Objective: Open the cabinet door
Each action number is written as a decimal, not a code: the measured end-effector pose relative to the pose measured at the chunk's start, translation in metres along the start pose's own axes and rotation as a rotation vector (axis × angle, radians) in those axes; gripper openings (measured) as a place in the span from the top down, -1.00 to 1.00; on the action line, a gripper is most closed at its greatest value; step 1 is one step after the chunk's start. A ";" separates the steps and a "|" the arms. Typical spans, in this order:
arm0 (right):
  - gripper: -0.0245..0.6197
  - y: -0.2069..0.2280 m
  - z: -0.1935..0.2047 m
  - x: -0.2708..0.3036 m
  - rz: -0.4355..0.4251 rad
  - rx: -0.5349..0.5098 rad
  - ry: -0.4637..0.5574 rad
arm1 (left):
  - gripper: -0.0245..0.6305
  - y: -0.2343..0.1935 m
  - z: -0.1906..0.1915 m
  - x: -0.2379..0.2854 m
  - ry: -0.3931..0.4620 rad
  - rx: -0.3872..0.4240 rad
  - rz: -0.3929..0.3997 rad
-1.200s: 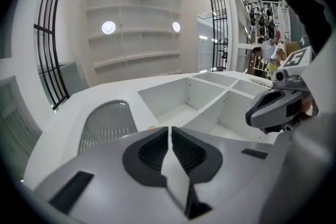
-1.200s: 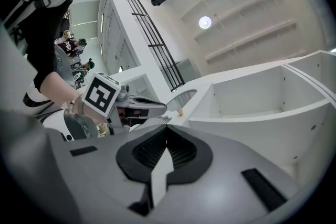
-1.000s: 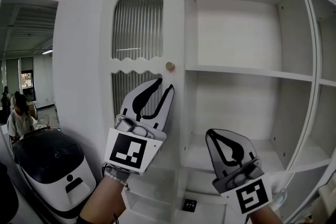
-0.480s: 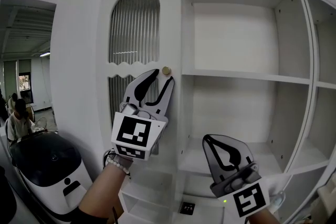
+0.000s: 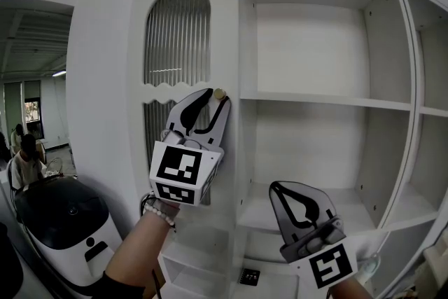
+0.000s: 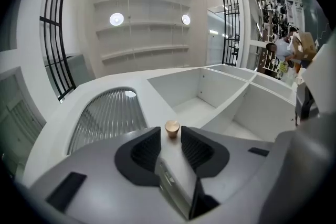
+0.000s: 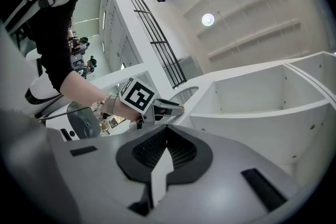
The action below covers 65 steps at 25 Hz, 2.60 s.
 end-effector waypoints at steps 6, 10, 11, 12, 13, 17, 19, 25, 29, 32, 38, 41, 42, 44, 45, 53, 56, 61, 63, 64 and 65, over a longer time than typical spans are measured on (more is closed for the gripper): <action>0.93 -0.004 -0.002 0.000 -0.008 0.003 -0.003 | 0.70 0.002 -0.001 0.002 -0.010 0.007 0.007; 0.93 -0.005 -0.003 -0.002 -0.008 0.007 -0.005 | 0.70 0.000 -0.002 -0.001 -0.022 -0.006 0.006; 0.93 -0.005 -0.004 -0.002 -0.008 0.006 -0.004 | 0.70 0.000 -0.003 -0.002 -0.024 -0.009 0.010; 0.93 -0.005 -0.005 -0.002 -0.008 0.005 -0.003 | 0.70 -0.001 -0.004 -0.003 -0.026 -0.011 0.014; 0.93 -0.005 -0.007 -0.003 -0.009 0.005 0.000 | 0.70 -0.001 -0.005 -0.004 -0.027 -0.011 0.017; 0.93 -0.007 -0.012 -0.003 -0.013 0.004 0.010 | 0.70 -0.003 -0.010 -0.009 -0.033 -0.021 0.031; 0.93 -0.008 -0.013 -0.004 -0.017 0.007 0.013 | 0.70 -0.004 -0.013 -0.012 -0.032 -0.025 0.039; 0.93 -0.013 -0.020 -0.002 -0.029 0.016 0.022 | 0.70 -0.009 -0.024 -0.023 -0.024 -0.035 0.045; 0.93 -0.017 -0.027 0.000 -0.035 0.021 0.042 | 0.70 -0.013 -0.032 -0.032 -0.029 -0.033 0.059; 0.93 -0.020 -0.033 0.002 -0.039 0.024 0.056 | 0.70 -0.016 -0.037 -0.038 -0.029 -0.037 0.067; 0.93 -0.031 -0.042 0.006 -0.058 0.031 0.077 | 0.70 -0.025 -0.048 -0.052 -0.028 -0.036 0.079; 0.93 -0.034 -0.047 0.009 -0.065 0.040 0.098 | 0.70 -0.028 -0.053 -0.057 -0.031 -0.034 0.083; 0.93 -0.035 -0.049 0.009 -0.068 0.044 0.105 | 0.70 -0.029 -0.054 -0.059 -0.031 -0.035 0.083; 0.93 -0.037 -0.051 0.010 -0.076 0.049 0.114 | 0.70 -0.030 -0.057 -0.062 -0.030 -0.040 0.082; 0.93 -0.038 -0.051 0.010 -0.081 0.049 0.115 | 0.70 -0.031 -0.058 -0.064 -0.030 -0.044 0.082; 0.93 -0.048 -0.057 0.014 -0.108 0.065 0.137 | 0.70 -0.042 -0.069 -0.079 -0.017 -0.066 0.097; 0.93 -0.054 -0.057 0.018 -0.121 0.071 0.143 | 0.70 -0.048 -0.073 -0.086 -0.006 -0.085 0.101; 0.93 -0.064 -0.061 0.025 -0.141 0.090 0.160 | 0.70 -0.058 -0.083 -0.098 -0.014 -0.080 0.096; 0.93 -0.067 -0.060 0.028 -0.149 0.098 0.166 | 0.70 -0.062 -0.086 -0.102 -0.010 -0.088 0.094; 0.93 -0.069 -0.059 0.029 -0.153 0.102 0.168 | 0.70 -0.063 -0.087 -0.104 -0.008 -0.094 0.093; 0.93 -0.070 -0.059 0.030 -0.156 0.107 0.172 | 0.70 -0.065 -0.088 -0.106 -0.006 -0.099 0.092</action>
Point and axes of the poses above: the fingertips, and each gripper's own axes: x forward along the fingers, y to its right, z out of its underside, the point moved 2 cm from there along -x, backward along the fingers, and after that the axes turned 6 degrees about -z, right-handed, at the moved point
